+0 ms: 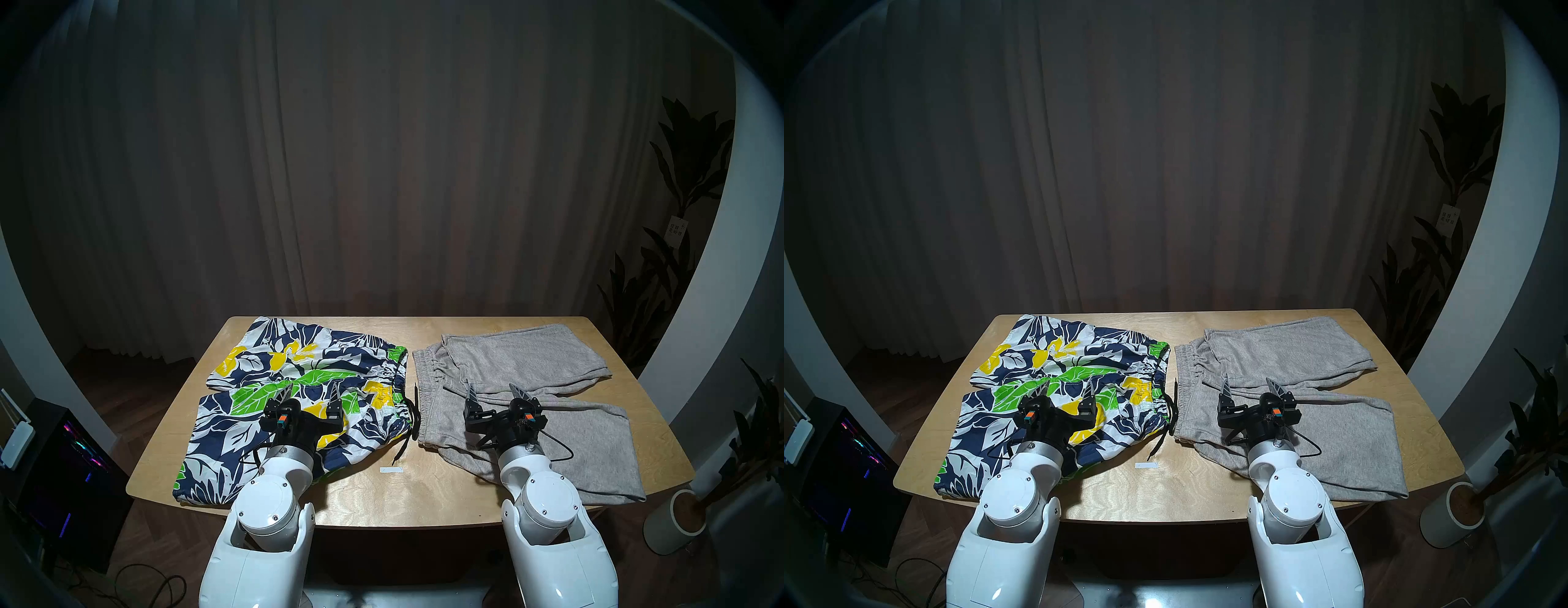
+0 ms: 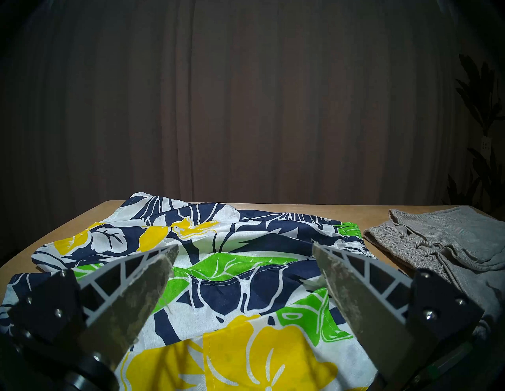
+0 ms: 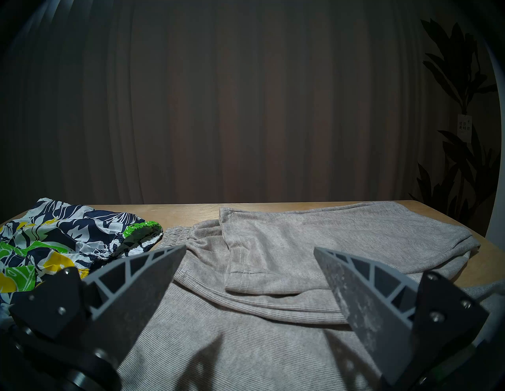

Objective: Fold pants twice and stack them

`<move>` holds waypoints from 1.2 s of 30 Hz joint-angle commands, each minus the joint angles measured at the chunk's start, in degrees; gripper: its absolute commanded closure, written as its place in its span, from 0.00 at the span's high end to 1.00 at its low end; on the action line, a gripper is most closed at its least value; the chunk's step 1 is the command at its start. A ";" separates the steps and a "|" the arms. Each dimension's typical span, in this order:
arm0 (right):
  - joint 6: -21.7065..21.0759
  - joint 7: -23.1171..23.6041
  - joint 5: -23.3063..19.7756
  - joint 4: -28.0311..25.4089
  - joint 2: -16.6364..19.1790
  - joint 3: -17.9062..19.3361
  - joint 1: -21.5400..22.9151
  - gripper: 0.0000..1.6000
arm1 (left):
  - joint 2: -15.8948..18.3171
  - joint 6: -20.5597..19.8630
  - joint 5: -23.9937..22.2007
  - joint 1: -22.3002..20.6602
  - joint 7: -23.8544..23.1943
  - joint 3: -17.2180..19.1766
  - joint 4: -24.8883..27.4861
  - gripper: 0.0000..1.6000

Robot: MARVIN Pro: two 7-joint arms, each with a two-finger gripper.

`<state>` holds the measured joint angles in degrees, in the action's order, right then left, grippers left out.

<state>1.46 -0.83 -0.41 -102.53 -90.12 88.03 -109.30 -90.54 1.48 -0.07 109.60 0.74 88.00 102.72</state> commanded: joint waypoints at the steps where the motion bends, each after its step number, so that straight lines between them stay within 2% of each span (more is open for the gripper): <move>1: 0.08 0.00 0.01 -1.07 -0.01 -0.02 0.11 1.00 | -0.04 0.09 -0.09 -0.20 -0.03 0.03 0.94 1.00; 28: 0.09 0.01 0.01 -1.06 -0.01 -0.02 0.12 1.00 | -0.12 0.10 -0.02 -0.20 -0.10 0.09 0.93 1.00; 29: 0.09 0.01 0.01 -1.05 -0.01 -0.02 0.12 1.00 | -0.54 1.20 -1.77 0.07 -0.75 0.60 1.16 1.00; 30: -2.14 0.26 -2.05 -1.85 -1.08 0.35 0.18 1.00 | -1.13 2.40 -3.80 0.69 -1.17 1.24 2.06 1.00; 31: -2.76 0.30 -3.67 -2.26 -1.01 0.13 0.28 1.00 | -1.14 1.70 -5.05 1.10 -0.25 1.24 3.11 1.00; 32: -2.64 -0.43 -5.55 -2.65 -0.69 -0.57 0.41 1.00 | -1.23 1.56 -8.65 1.42 -0.13 1.54 4.18 1.00; 34: -5.07 -0.28 -8.65 -3.76 -0.47 -1.36 0.63 1.00 | -1.50 1.35 -10.35 1.93 0.21 2.08 5.78 1.00; 36: -5.79 -0.12 -10.77 -4.68 -0.18 -2.23 0.87 1.00 | -1.67 1.36 -12.73 2.50 0.30 2.48 7.43 1.00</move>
<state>-0.84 -0.85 -3.98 -103.14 -90.26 87.80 -109.31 -91.28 1.96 -4.93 110.65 0.40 89.29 104.25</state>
